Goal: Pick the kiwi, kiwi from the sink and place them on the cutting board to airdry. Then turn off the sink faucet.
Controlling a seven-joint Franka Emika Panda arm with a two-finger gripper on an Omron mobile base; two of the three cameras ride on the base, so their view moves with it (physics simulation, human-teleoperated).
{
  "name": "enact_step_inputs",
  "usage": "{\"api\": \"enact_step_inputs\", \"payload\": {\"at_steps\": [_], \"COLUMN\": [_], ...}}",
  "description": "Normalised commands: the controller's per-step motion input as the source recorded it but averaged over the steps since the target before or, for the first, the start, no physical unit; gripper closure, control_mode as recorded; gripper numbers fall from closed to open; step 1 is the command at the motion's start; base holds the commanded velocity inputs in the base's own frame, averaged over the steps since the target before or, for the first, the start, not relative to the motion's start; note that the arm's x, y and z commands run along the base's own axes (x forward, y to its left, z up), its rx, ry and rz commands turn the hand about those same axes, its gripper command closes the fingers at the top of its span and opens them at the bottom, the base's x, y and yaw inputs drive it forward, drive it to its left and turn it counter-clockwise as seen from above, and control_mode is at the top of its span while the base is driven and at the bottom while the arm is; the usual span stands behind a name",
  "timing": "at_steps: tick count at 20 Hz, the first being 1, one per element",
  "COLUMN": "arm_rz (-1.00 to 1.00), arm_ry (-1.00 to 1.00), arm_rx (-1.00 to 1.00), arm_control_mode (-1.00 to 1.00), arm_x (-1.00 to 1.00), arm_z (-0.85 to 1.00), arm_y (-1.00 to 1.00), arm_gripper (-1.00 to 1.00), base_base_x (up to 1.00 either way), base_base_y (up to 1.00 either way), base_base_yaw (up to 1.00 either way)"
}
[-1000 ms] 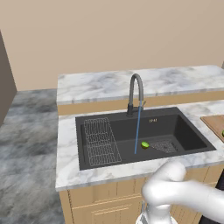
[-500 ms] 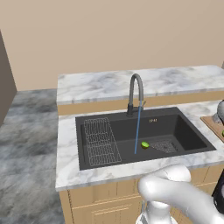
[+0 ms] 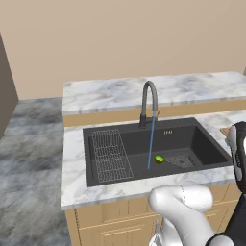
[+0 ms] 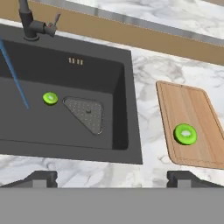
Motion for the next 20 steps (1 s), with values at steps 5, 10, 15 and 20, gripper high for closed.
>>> {"api": "enact_step_inputs", "payload": {"at_steps": [5, 10, 15, 20], "arm_rz": [0.0, 0.02, 0.05, 0.0], "arm_ry": [-0.01, 0.08, 0.12, -0.02], "arm_rx": [0.04, 0.12, 0.08, 0.0], "arm_control_mode": [-1.0, -1.0, -1.0, -1.0], "arm_x": [-0.21, -0.02, 0.0, -0.11], "arm_z": [0.19, 0.43, 0.32, 0.04], "arm_y": [0.59, 0.43, 0.4, 0.19], "arm_gripper": [-1.0, -1.0, -1.0, -1.0], "base_base_x": [0.0, 0.0, 0.0, 0.0], "base_base_y": [0.0, 0.0, 0.0, 0.0], "base_base_yaw": [0.0, 0.0, 0.0, 0.0]}}
